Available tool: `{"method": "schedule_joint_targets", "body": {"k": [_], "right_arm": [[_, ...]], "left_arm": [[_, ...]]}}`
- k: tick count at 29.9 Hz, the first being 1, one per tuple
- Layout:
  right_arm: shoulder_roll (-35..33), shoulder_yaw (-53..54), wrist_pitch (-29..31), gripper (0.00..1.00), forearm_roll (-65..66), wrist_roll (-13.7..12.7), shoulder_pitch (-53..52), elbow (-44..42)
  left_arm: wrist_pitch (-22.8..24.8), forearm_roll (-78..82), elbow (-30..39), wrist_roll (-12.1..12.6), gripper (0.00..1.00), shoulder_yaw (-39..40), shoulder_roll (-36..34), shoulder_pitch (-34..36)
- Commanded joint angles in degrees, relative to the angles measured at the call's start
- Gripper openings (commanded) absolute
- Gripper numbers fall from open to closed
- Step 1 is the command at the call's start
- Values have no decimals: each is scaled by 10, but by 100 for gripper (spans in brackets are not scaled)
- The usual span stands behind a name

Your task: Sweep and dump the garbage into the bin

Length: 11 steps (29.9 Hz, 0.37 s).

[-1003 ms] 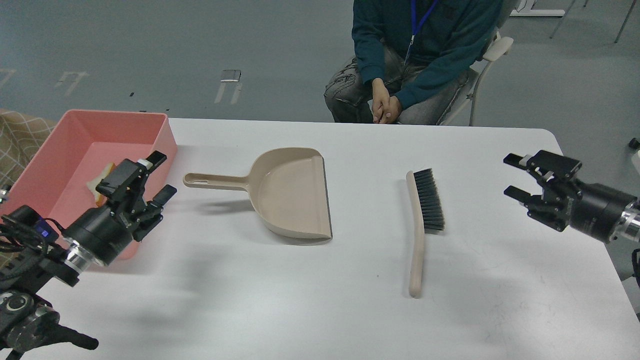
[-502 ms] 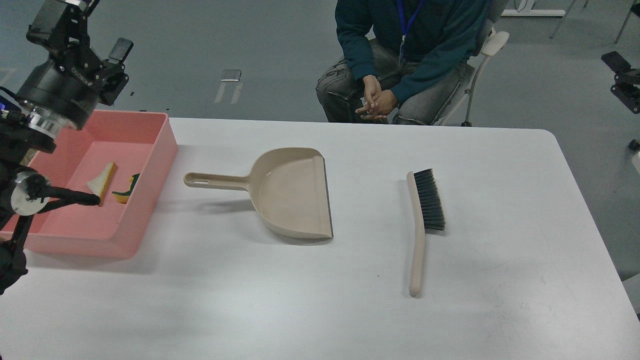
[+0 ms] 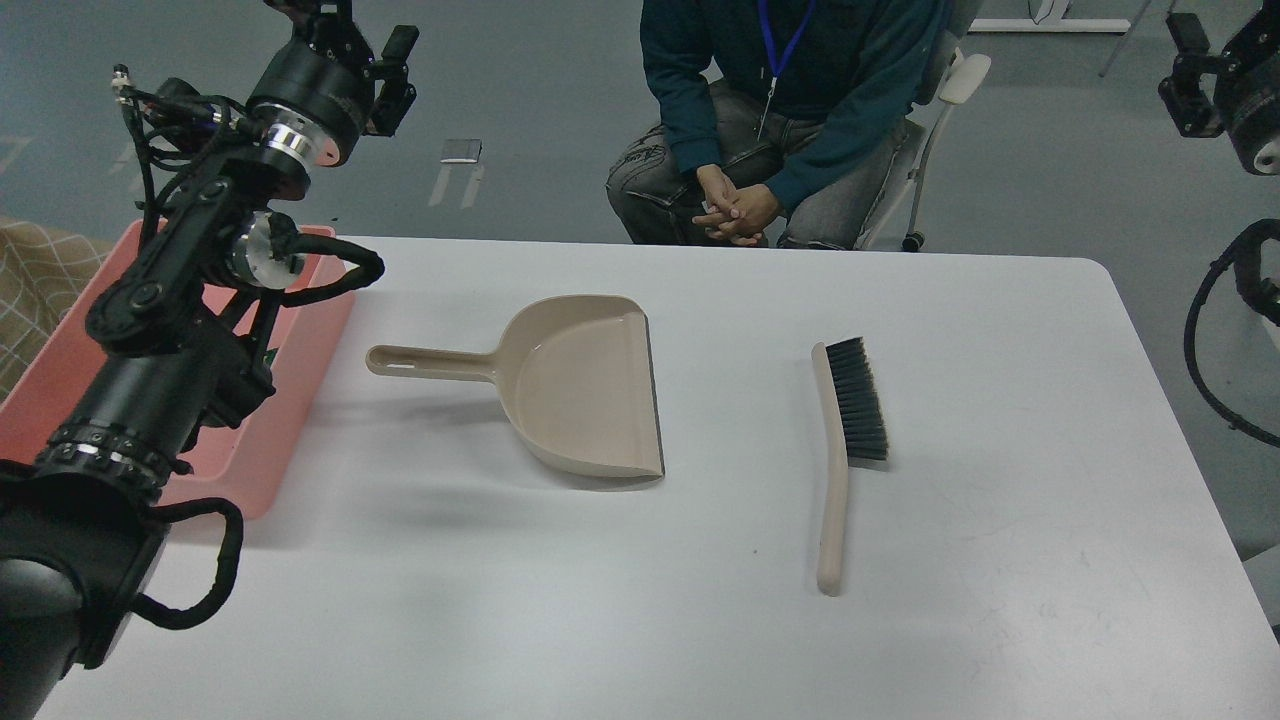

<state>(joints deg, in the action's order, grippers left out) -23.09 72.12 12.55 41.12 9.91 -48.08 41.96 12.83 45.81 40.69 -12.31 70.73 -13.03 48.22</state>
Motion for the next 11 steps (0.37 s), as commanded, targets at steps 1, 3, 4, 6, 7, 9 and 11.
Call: {"method": "schedule_joint_targets", "body": {"k": [1,3,4,6,7,9,11], "right_arm": [[38,5,0,95,-1,6,-17,-45],[57,6,-1,95,-1,10,-18,-64],[62,7,0,95,-1,12,-18,-67],[75,7,5,95,-2,16,-18,-69],[78,7,5,95,-3,17,-16,-68],[89,7,7,96,-18,17,-11,-65],[97,7,9,96,-39,20,-7,-63]], "left_arm": [[22,-37,-54,-21,98,-21,32,20],[40,-62,-65,-31,98,-31,47,20],[45,-70,-67,-32,98,-33,51,20],[62,-112,-77,-37,98,-33,63,20],[66,-123,-79,-39,98,-33,66,20],[81,-156,-83,-39,98,-34,75,17],[100,-180,-83,-39,98,-34,80,13]]}}
